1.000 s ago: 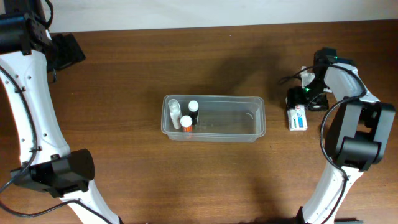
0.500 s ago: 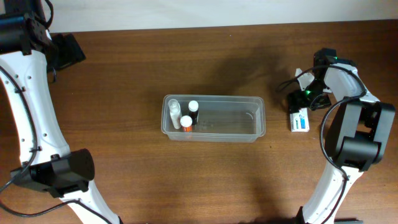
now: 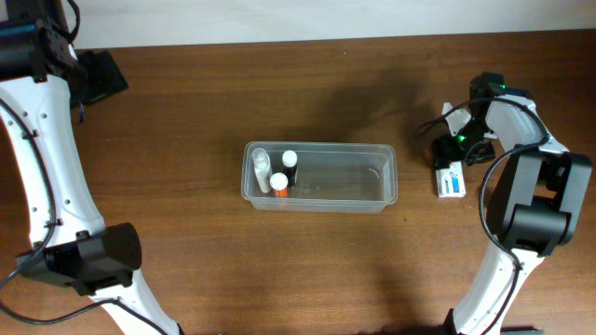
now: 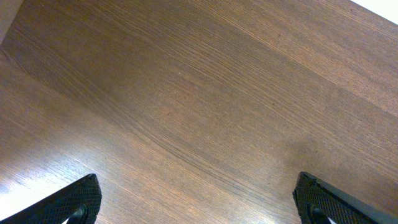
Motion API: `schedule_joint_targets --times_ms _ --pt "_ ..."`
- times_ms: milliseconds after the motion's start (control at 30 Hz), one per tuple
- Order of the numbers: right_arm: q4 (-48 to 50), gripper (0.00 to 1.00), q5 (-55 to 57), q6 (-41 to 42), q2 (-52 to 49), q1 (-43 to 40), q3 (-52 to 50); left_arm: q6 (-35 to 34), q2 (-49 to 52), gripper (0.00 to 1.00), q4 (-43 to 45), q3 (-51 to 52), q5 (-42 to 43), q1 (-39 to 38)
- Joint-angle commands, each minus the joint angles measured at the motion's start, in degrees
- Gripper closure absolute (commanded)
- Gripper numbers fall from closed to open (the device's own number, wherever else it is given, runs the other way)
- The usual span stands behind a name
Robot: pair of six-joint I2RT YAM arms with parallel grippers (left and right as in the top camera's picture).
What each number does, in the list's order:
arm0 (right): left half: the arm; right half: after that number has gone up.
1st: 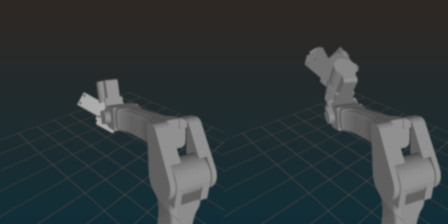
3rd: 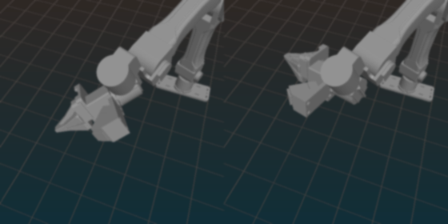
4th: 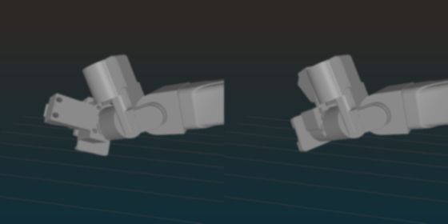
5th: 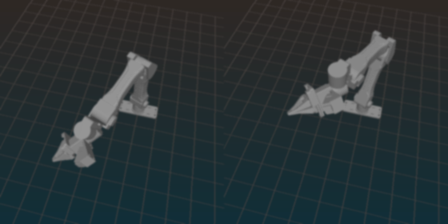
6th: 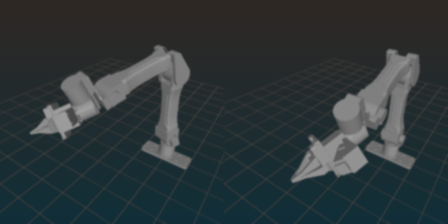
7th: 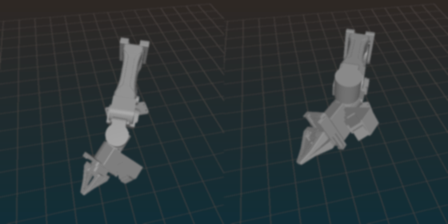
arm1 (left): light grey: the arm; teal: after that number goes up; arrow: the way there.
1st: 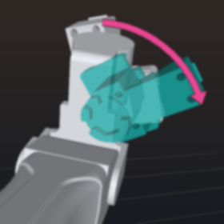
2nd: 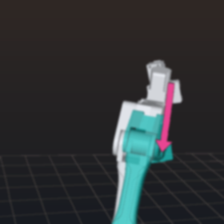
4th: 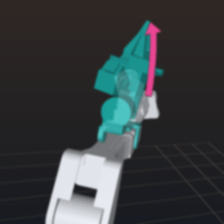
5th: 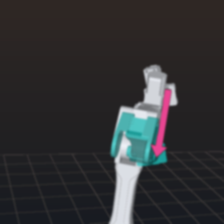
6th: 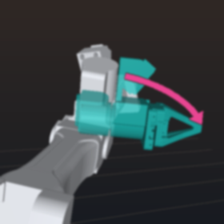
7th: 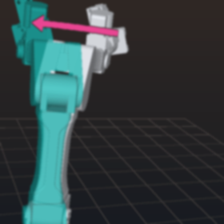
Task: Pack container
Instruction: 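Lift the Panadol box with the right gripper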
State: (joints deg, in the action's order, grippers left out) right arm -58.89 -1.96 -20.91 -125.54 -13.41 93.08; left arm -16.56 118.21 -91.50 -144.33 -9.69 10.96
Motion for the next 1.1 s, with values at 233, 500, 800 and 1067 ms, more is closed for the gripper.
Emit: schedule_joint_targets --times_ms 233,500,800,1067 --pt "-1.95 0.33 -0.98 3.43 -1.75 -0.04 -1.16 -0.57 0.17 0.01 -0.09 -0.96 -0.22 0.28" --pt "-2.6 0.38 -0.92 3.43 -1.68 1.07 -1.14 -0.57 0.17 0.01 -0.09 -0.96 -0.22 0.28" --pt "-2.62 0.41 -0.33 3.43 -1.68 2.62 -0.5 -0.57 0.17 0.01 -0.09 -0.96 -0.22 0.28" --pt "-3.15 0.42 -0.33 3.43 -1.68 2.62 -0.5 -0.57 0.17 0.01 -0.09 -0.96 -0.22 0.28"
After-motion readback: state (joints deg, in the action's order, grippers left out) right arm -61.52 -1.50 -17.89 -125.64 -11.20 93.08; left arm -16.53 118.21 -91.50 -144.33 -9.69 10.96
